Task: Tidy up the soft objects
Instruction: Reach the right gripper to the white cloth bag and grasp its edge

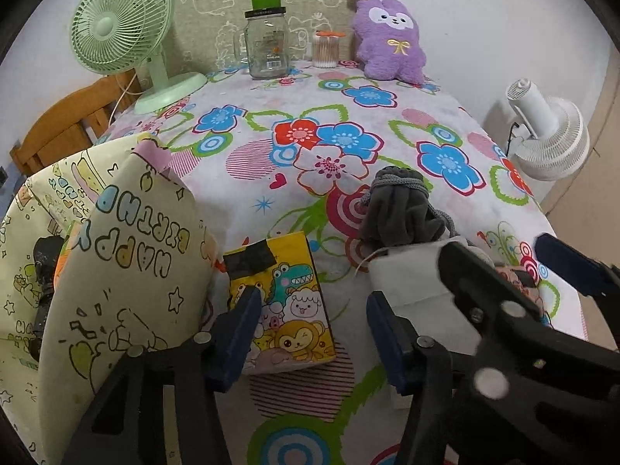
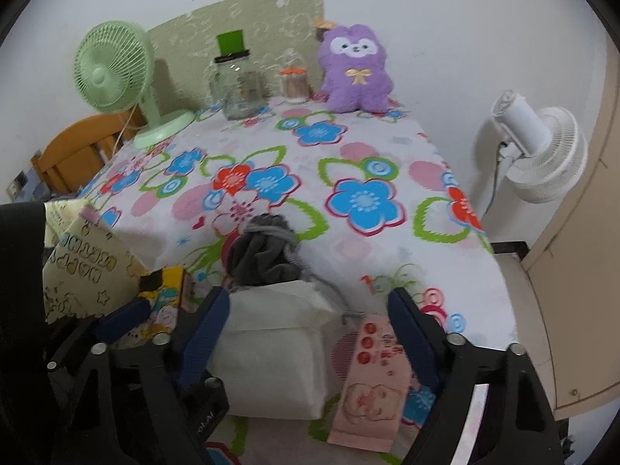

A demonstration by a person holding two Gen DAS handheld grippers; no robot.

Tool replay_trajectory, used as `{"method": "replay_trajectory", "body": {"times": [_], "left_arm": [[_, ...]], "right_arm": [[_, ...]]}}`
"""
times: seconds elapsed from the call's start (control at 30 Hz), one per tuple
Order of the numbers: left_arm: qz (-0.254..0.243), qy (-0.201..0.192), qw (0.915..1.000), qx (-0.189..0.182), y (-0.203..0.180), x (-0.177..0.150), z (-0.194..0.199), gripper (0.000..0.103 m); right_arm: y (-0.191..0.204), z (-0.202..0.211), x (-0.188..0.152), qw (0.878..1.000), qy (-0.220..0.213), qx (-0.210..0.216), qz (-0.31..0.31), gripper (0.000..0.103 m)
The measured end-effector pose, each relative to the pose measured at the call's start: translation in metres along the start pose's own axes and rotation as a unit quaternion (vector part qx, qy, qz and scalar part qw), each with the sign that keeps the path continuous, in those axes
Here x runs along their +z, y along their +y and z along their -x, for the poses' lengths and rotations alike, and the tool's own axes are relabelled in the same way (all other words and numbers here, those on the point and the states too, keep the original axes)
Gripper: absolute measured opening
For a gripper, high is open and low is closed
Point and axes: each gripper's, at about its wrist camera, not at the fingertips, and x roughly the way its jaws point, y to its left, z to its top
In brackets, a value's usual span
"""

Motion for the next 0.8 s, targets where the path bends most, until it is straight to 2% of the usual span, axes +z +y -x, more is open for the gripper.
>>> {"method": "replay_trajectory", "body": {"times": [0.1, 0.13, 0.33, 0.43, 0.47, 0.53, 0.63, 0.8], "left_arm": [[-0.001, -0.001, 1.0, -0.001, 0.001, -0.003, 0.003, 0.058], [-0.002, -0.003, 1.0, 0.0, 0.001, -0.004, 0.004, 0.058], [0.0, -0.016, 0.9998, 0.011, -0.001, -0.011, 0.008, 0.058], [-0.001, -0.018, 0.9997, 0.017, -0.002, -0.013, 0.009, 0.058], [-0.002, -0.018, 0.9997, 0.018, -0.002, -0.014, 0.009, 0.058], [-0.005, -0.019, 0.9996, 0.021, -0.003, -0.014, 0.01, 0.059], [-0.006, -0.018, 0.9997, 0.017, -0.004, -0.015, 0.012, 0.067], [0.0, -0.025, 0.9996, 0.013, -0.007, -0.016, 0.018, 0.078]], "right_arm": [[0.003, -0.004, -0.002, 1.0, 0.008, 0.01, 0.001, 0.081], [0.004, -0.005, -0.002, 1.0, 0.01, 0.012, 0.003, 0.077], [0.008, -0.016, -0.009, 0.998, 0.045, 0.036, 0.004, 0.05], [0.009, -0.017, -0.012, 0.998, 0.047, 0.036, 0.007, 0.032], [0.008, -0.017, -0.012, 0.998, 0.048, 0.036, 0.007, 0.023], [0.007, -0.016, -0.013, 0.998, 0.047, 0.029, 0.008, 0.016], [0.006, -0.012, -0.014, 0.999, 0.041, 0.028, 0.01, 0.011], [0.005, -0.002, -0.013, 0.999, 0.027, 0.023, 0.015, 0.009]]}}
